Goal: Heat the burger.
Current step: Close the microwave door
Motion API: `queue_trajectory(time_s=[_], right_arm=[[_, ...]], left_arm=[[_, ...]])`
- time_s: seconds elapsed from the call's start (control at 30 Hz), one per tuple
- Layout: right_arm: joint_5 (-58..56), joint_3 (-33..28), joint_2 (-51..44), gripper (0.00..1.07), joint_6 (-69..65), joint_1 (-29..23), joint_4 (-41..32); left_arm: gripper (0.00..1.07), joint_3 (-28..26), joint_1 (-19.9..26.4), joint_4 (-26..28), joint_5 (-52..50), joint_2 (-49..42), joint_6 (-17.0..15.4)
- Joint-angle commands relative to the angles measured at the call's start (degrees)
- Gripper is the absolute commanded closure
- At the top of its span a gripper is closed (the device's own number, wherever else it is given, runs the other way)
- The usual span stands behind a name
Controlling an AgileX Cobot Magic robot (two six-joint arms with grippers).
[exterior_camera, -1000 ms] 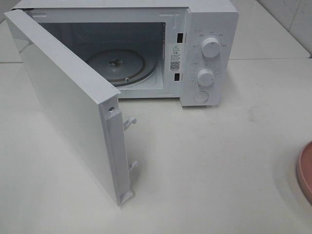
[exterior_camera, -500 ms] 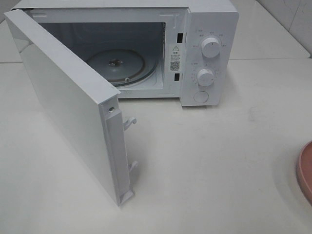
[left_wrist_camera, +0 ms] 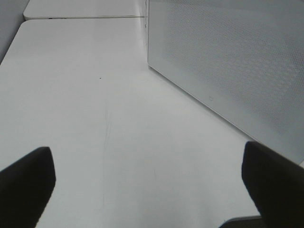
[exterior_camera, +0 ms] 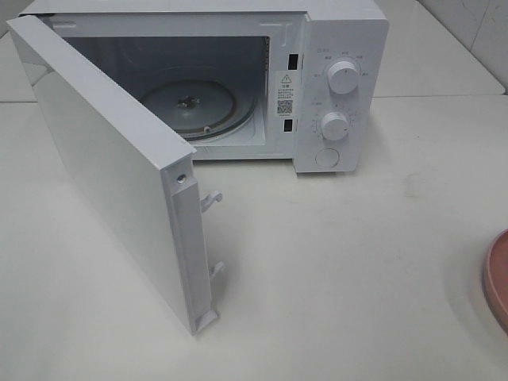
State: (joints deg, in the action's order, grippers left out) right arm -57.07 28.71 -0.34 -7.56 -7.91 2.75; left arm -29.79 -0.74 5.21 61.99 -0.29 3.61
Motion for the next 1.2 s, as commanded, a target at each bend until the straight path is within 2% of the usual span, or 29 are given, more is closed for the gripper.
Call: queue_trajectory(time_s=[0.03,0.57,0.73,0.77,0.8,0.83,0.87,0.9,0.93,0.97,1.0,1.03,1.07,1.1,1.13,1.17,1.2], right_arm=[[0.0,-0.17,-1.43,0.31,0.63,0.34,-0.17],[0.0,-0.17,-1.43,0.31,0.63,0.34,-0.17],[0.0,-0.17,-1.43,0.31,0.63,0.34,-0.17],[0.0,-0.17,-1.43,0.31,0.63,0.34,-0.17],[0.0,-0.17,-1.43,0.31,0.63,0.34,-0.17],[0.0,-0.17,-1.43,0.31,0.63,0.34,-0.17],[0.0,-0.17,-1.43,0.31,0.63,0.34,-0.17],[0.0,-0.17,-1.43,0.31,0.63,0.34,-0.17],[0.0,-0.17,-1.43,0.31,0.63,0.34,-0.17],[0.0,-0.17,-1.43,0.31,0.63,0.34,-0.17],[0.0,-0.17,-1.43,0.31,0.63,0.34,-0.17],[0.0,-0.17,-1.43,0.31,0.63,0.34,-0.17],[0.0,-0.17,-1.43,0.31,0.63,0.34,-0.17],[0.0,-0.17,-1.43,0.31,0.63,0.34,-0.17],[0.0,-0.17,-1.43,0.31,0.63,0.34,-0.17],[0.0,-0.17,-1.43,0.31,0.63,0.34,-0.17],[0.0,-0.17,-1.43,0.31,0.63,0.34,-0.17]], left_arm=[[0.06,0.17,0.23,0.17,-0.69,-0.34,-0.29],[0.06,0.17,0.23,0.4,-0.69,-0.34,-0.29],[0.14,-0.97,0.23,0.23,-2.35,-0.17,-0.29],[0.23,-1.55,0.23,-0.17,-3.9,0.52,-0.29],[0.23,-1.55,0.23,-0.17,-3.9,0.52,-0.29],[0.29,-1.6,0.23,-0.46,-4.81,1.15,-0.29],[0.44,-1.49,0.23,-0.52,-6.76,2.46,-0.29],[0.44,-1.49,0.23,-0.52,-6.76,2.46,-0.29],[0.5,-1.38,0.23,-0.52,-7.56,3.09,-0.29],[0.65,-1.03,0.23,-0.52,-9.51,5.04,-0.29],[0.65,-1.03,0.23,-0.52,-9.51,5.04,-0.29],[0.71,-0.8,0.23,-0.52,-10.71,6.07,-0.29],[0.85,-0.17,0.23,-0.52,-13.64,8.42,-0.29],[0.85,-0.17,0.23,-0.52,-13.64,8.42,-0.29],[0.96,0.63,0.23,-0.52,-16.27,10.83,-0.29],[1.03,1.2,0.23,-0.52,-17.82,12.26,-0.29],[1.03,1.2,0.23,-0.52,-17.82,12.26,-0.29]])
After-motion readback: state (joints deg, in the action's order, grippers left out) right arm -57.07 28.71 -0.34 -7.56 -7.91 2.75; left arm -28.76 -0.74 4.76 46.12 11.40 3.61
